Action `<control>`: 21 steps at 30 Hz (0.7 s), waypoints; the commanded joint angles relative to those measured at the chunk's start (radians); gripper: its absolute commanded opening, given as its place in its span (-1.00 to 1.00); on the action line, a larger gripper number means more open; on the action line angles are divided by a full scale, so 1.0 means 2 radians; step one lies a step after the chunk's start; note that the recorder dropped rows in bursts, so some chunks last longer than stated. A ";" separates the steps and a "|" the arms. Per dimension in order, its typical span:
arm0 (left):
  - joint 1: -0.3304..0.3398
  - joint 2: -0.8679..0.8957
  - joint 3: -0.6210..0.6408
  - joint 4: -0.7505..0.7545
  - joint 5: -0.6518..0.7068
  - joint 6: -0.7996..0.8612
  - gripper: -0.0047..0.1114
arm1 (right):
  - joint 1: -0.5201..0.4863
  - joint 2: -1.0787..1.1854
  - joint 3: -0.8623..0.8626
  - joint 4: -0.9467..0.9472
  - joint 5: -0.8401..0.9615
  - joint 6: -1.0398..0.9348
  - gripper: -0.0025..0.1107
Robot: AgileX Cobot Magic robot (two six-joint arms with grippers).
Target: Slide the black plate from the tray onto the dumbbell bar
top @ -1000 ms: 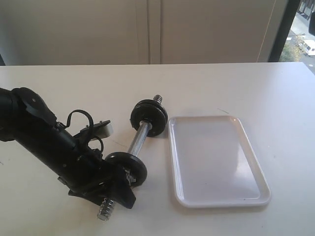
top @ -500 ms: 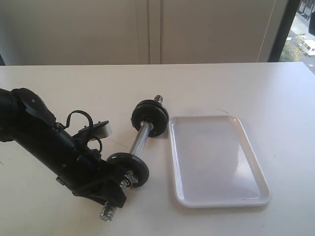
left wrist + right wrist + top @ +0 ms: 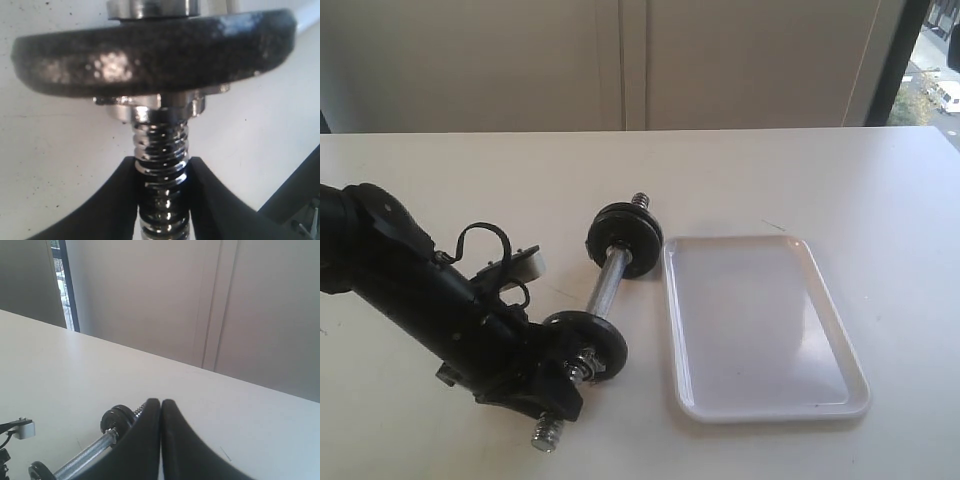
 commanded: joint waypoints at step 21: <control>-0.023 -0.005 -0.002 -0.140 -0.002 0.003 -0.87 | 0.000 -0.002 0.001 0.000 -0.004 0.001 -0.96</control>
